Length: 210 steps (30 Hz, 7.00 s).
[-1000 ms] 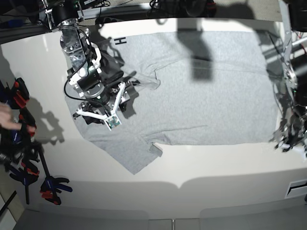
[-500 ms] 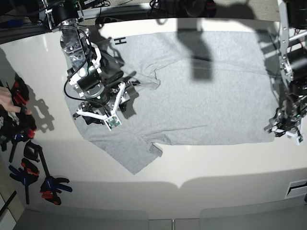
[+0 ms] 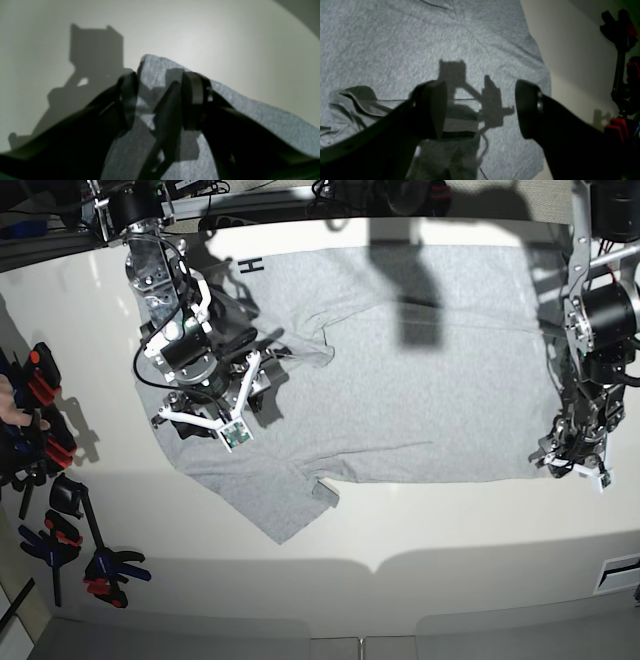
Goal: Fold the T-shirt properly
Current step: 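Move the left gripper down to the shirt hem corner beside it, then move the right gripper to the other hem corner and grasp it, then hold both hem corners and adjust the grip of both grippers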
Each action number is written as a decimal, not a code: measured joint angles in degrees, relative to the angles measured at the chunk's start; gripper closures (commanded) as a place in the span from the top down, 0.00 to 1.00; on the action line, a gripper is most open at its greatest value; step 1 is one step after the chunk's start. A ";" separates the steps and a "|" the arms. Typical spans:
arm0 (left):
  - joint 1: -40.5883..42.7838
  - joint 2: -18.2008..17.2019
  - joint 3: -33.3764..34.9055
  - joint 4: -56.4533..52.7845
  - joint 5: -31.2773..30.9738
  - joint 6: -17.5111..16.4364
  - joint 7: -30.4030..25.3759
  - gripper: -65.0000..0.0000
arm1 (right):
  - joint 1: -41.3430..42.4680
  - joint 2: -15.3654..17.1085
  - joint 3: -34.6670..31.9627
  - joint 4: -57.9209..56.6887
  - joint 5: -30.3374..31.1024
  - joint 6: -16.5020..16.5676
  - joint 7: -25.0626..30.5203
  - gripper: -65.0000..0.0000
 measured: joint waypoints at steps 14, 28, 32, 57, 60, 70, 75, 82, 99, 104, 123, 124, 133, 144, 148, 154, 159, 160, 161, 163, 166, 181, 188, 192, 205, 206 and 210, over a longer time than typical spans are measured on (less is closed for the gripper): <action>0.07 0.68 0.00 0.00 7.32 -0.85 -2.03 0.00 | 0.00 -0.02 0.00 0.00 0.02 -0.92 1.14 0.61; 0.00 0.48 0.00 0.00 7.28 -1.25 -0.17 0.00 | 22.95 -1.27 -0.02 -32.09 5.92 -2.75 4.55 0.61; -0.04 -0.52 0.00 0.00 7.08 -1.29 0.02 0.00 | 34.95 -3.87 0.07 -53.96 8.20 1.29 8.48 0.61; 0.17 -1.75 0.00 0.00 4.22 -1.68 0.52 0.00 | 49.24 -9.92 0.22 -93.04 3.54 7.52 18.51 0.61; 0.17 -1.75 0.00 0.00 4.22 -1.68 0.52 0.00 | 49.16 -9.40 0.22 -93.07 3.06 7.37 19.61 0.61; 0.17 -1.75 0.00 0.00 4.22 -1.68 0.33 0.00 | 44.54 -9.84 0.48 -91.95 4.26 7.30 25.44 0.61; 0.20 -1.75 0.00 0.00 3.48 -1.70 0.37 0.00 | 41.72 -9.73 0.48 -91.76 5.31 7.67 27.12 0.39; 0.15 -1.77 0.00 0.42 1.81 -1.73 3.30 0.00 | 41.94 -10.36 0.46 -88.41 1.38 7.54 26.64 0.00; 1.01 -1.60 0.00 10.32 1.31 -5.55 12.41 0.00 | 41.38 -10.29 0.42 -81.92 -0.33 7.13 21.94 0.00; 1.11 -1.62 0.00 10.29 1.27 -5.55 12.41 0.00 | 40.79 -10.16 0.31 -78.86 -0.52 7.13 18.12 0.00; 1.11 -1.60 0.00 10.29 -2.62 -7.32 15.21 0.00 | 40.61 -9.53 0.24 -74.60 -0.52 7.13 16.72 0.09; 1.11 -1.62 0.00 10.29 -2.62 -7.32 15.21 0.00 | 40.63 -9.25 0.24 -74.60 -0.57 7.13 17.33 0.22; 1.31 -1.60 0.00 10.32 -2.64 -7.32 15.21 0.00 | 38.77 -6.75 0.20 -76.52 1.14 -0.90 27.19 0.45; 1.97 -1.60 0.00 10.32 -2.64 -7.32 15.21 0.00 | 40.48 -5.92 0.46 -86.31 7.19 7.80 30.40 0.19; 1.95 -1.62 0.00 10.32 -2.64 -7.32 15.19 0.00 | 40.98 -6.36 0.44 -86.14 7.06 8.28 28.87 0.00; 1.95 -1.64 0.00 10.32 -2.64 -7.32 14.84 0.00 | 42.71 -6.38 0.42 -86.68 6.51 8.46 26.64 0.00; 1.97 -1.62 0.00 10.32 -2.64 -7.32 14.34 0.00 | 44.68 -6.51 0.26 -86.79 5.53 8.48 23.26 0.00; 1.95 -1.60 0.00 10.32 -2.64 -7.32 14.34 0.00 | 45.09 -6.49 0.26 -86.68 5.49 8.48 22.88 0.00; 1.95 -1.60 0.00 10.32 -2.64 -7.32 14.34 0.00 | 45.27 -6.43 0.26 -86.16 5.51 8.46 22.67 0.00; 1.97 -1.60 0.00 10.32 -2.64 -7.32 14.32 0.00 | 45.27 -6.29 0.26 -84.94 5.49 8.46 22.18 0.00; 1.97 -1.62 0.00 10.32 -4.11 -7.30 15.30 0.00 | 45.20 -6.49 0.26 -84.11 5.51 8.48 20.28 0.00; 2.05 -1.75 0.00 10.32 -8.20 -13.16 15.45 0.00 | 45.09 -5.90 0.26 -82.90 -2.27 8.20 24.11 0.45; 2.08 -1.75 0.00 10.32 -8.17 -13.16 15.43 0.00 | 45.07 -2.64 0.26 -83.12 4.66 7.13 19.21 0.45; 2.05 -1.75 0.00 10.29 -8.20 -13.18 15.43 0.00 | 45.33 -1.05 0.26 -86.44 8.72 7.10 19.89 0.45; 2.08 -1.75 0.00 10.32 -8.22 -13.22 15.43 0.00 | 45.24 -1.66 0.26 -89.68 16.48 14.29 18.62 0.41; 2.08 -1.77 0.00 10.32 -8.22 -13.22 15.45 0.00 | 45.24 -1.64 0.26 -89.68 16.46 14.29 18.60 0.40; 2.05 -1.75 0.00 10.32 -8.20 -13.25 15.43 0.00 | 45.24 -1.64 0.26 -89.68 16.46 14.29 18.62 0.40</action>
